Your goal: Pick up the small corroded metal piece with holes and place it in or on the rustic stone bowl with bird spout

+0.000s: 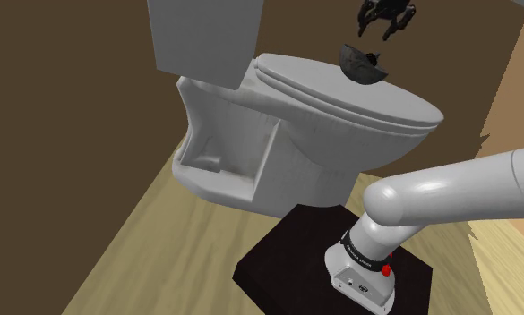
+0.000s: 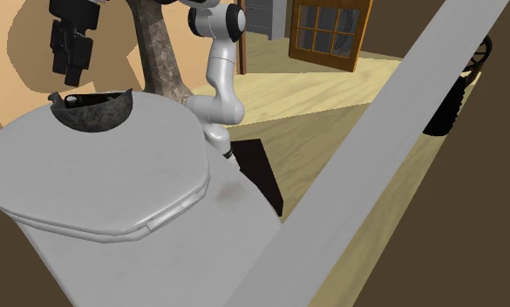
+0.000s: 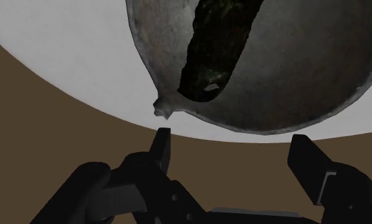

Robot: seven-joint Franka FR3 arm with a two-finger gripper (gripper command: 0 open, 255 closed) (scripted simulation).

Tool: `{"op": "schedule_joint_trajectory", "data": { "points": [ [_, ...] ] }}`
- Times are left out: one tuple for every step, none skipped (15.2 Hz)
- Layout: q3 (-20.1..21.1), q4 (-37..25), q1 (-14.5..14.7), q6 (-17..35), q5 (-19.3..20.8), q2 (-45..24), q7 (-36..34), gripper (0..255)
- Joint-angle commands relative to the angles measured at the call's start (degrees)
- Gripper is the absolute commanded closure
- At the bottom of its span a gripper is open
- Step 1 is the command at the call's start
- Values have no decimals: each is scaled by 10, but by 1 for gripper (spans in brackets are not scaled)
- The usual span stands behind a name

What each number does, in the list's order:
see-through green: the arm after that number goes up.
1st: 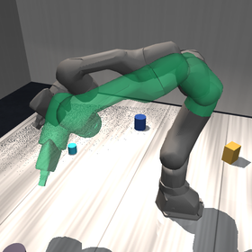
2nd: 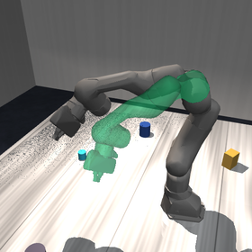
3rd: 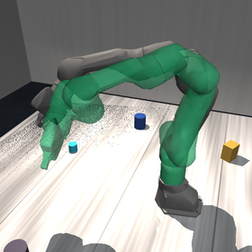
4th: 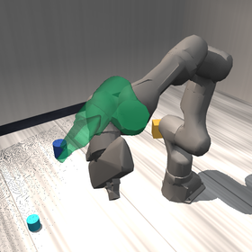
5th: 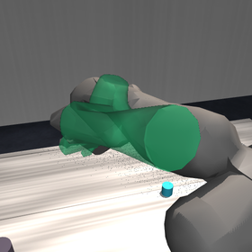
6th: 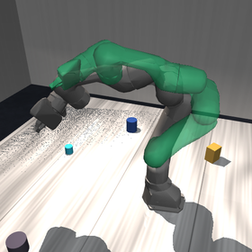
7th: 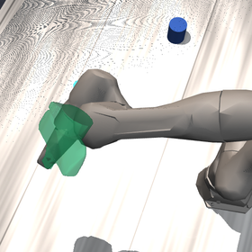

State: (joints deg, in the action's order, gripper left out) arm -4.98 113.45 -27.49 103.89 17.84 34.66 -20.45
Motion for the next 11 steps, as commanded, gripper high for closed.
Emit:
{"op": "schedule_joint_trajectory", "data": {
  "points": [
    [0, 0, 0, 0, 0, 0, 0, 0],
    [0, 0, 0, 0, 0, 0, 0, 0],
    [0, 0, 0, 0, 0, 0, 0, 0],
    [0, 0, 0, 0, 0, 0, 0, 0],
    [5, -18, 1, -19, -2, 1, 1, 0],
    [9, -36, 1, -38, -4, 0, 2, 0],
    [14, -56, 1, -57, -5, 0, 3, 0],
    [18, -71, 2, -72, -6, -2, 4, 0],
    [18, -71, 1, -72, -6, -2, 4, 0],
    [18, -71, 1, -72, -6, -2, 4, 0],
    [18, -71, 1, -72, -6, -2, 4, 0]
  ]
}}
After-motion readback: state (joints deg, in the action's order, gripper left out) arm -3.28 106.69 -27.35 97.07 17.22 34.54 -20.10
